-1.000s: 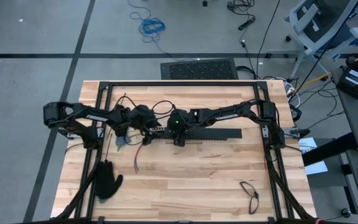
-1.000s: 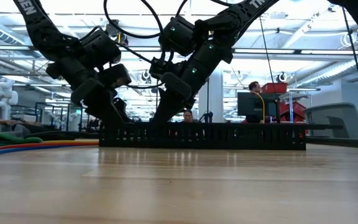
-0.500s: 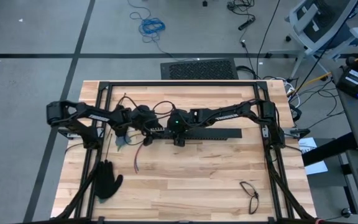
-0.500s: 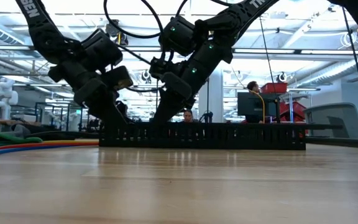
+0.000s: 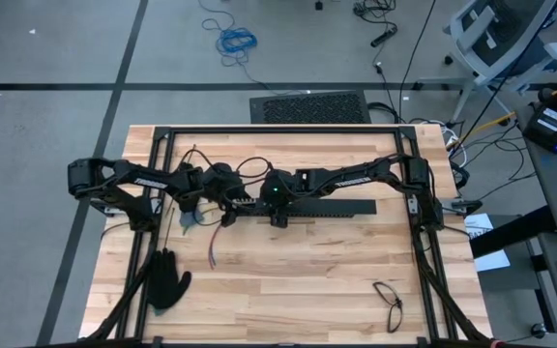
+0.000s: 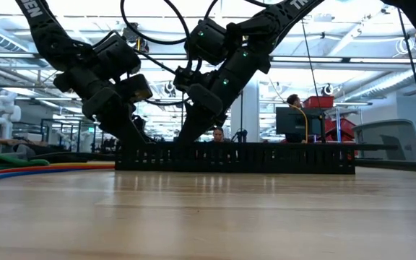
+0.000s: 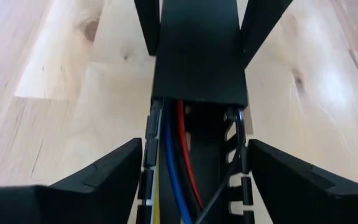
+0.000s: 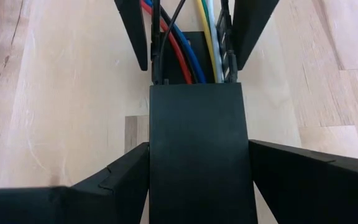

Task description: Ziptie cables

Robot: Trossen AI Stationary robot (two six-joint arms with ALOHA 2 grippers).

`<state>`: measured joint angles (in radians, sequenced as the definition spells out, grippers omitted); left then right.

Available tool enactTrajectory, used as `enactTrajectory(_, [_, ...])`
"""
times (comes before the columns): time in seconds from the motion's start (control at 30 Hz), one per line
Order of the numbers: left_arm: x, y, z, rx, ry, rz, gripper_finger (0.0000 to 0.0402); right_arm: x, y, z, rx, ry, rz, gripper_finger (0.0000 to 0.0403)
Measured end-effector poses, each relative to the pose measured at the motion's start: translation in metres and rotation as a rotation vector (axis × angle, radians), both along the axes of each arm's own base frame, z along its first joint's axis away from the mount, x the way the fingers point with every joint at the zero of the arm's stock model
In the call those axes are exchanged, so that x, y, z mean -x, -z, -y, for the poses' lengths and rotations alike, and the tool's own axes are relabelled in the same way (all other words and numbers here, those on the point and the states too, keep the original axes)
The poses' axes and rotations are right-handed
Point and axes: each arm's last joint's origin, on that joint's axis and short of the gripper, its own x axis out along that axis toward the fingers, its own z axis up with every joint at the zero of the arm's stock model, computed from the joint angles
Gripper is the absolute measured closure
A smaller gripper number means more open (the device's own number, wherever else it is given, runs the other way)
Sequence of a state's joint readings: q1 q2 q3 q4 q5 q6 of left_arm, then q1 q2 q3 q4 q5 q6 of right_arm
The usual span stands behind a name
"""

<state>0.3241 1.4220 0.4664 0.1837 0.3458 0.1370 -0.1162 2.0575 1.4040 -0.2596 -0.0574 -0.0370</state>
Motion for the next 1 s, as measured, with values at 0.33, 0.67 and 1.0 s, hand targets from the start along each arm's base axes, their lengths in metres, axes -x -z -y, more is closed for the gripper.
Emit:
enactTrajectory(0.33, [-0.0009, -0.0009, -0.0001, -0.003, 0.0, 0.013, 0.0182, 0.0, 0.0, -0.0002, -0.003, 0.004, 0.0, 0.0156])
enactTrajectory(0.67, [-0.0009, -0.0009, -0.0004, -0.008, -0.005, 0.012, 0.02, -0.0045, -0.0013, 0.0003, 0.002, 0.004, 0.06, 0.0156])
enactTrajectory(1.0, [-0.003, -0.0033, -0.0013, -0.027, -0.011, 0.048, 0.0201, -0.0076, -0.0033, 0.001, 0.01, 0.006, 0.101, 0.0156])
